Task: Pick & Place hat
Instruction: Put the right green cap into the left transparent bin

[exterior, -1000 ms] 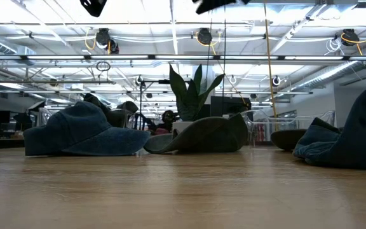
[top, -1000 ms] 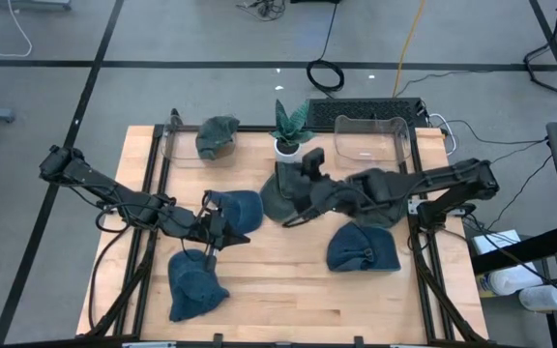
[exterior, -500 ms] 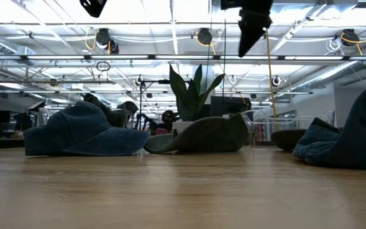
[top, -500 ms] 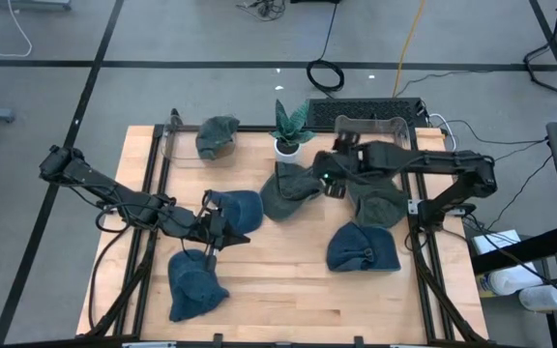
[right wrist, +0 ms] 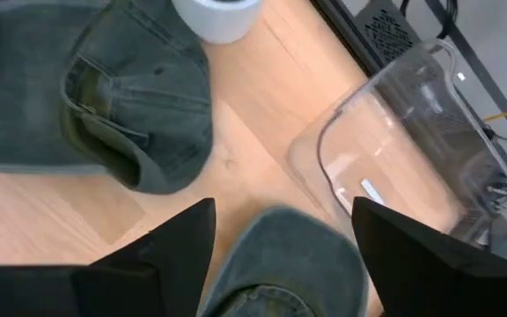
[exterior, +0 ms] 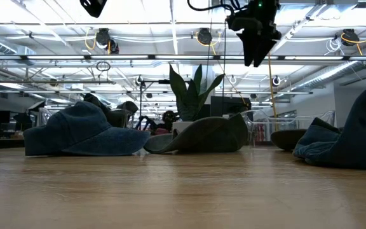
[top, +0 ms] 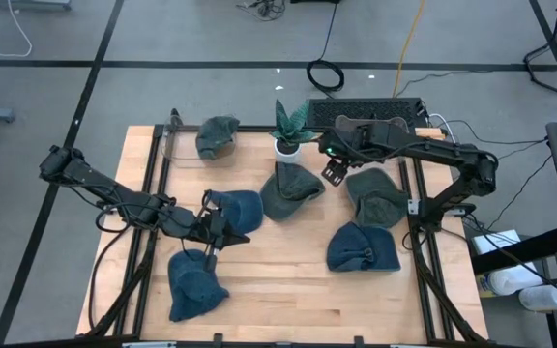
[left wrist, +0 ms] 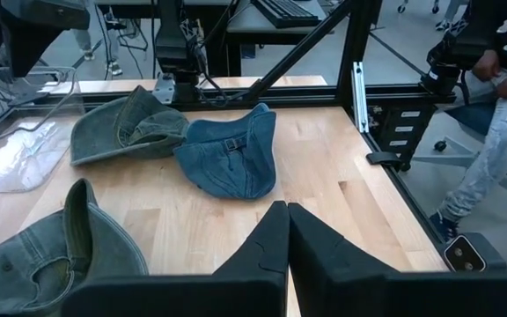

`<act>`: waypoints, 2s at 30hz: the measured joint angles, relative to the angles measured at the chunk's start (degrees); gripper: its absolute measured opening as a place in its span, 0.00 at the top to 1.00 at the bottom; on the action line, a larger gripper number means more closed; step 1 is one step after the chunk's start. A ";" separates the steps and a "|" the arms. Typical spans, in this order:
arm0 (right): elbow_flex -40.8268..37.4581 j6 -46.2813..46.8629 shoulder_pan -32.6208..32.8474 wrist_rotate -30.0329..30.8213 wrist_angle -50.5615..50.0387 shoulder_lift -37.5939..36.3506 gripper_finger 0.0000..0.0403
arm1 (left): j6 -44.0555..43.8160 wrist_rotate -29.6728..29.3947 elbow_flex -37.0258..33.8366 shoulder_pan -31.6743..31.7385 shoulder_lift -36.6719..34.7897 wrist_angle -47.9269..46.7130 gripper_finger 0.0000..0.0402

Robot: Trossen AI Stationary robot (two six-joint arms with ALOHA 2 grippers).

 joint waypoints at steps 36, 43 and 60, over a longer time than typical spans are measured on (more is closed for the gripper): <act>-30.68 16.28 7.37 1.65 13.55 0.07 0.37 | 0.33 -0.04 0.00 0.26 -0.01 3.08 0.63; -34.13 16.03 7.37 3.80 20.21 0.07 0.37 | -0.07 -0.04 0.00 0.33 -0.01 3.07 0.63; -39.47 16.50 7.79 1.53 24.87 0.07 0.40 | -0.17 -0.02 0.00 0.33 -0.04 4.11 0.63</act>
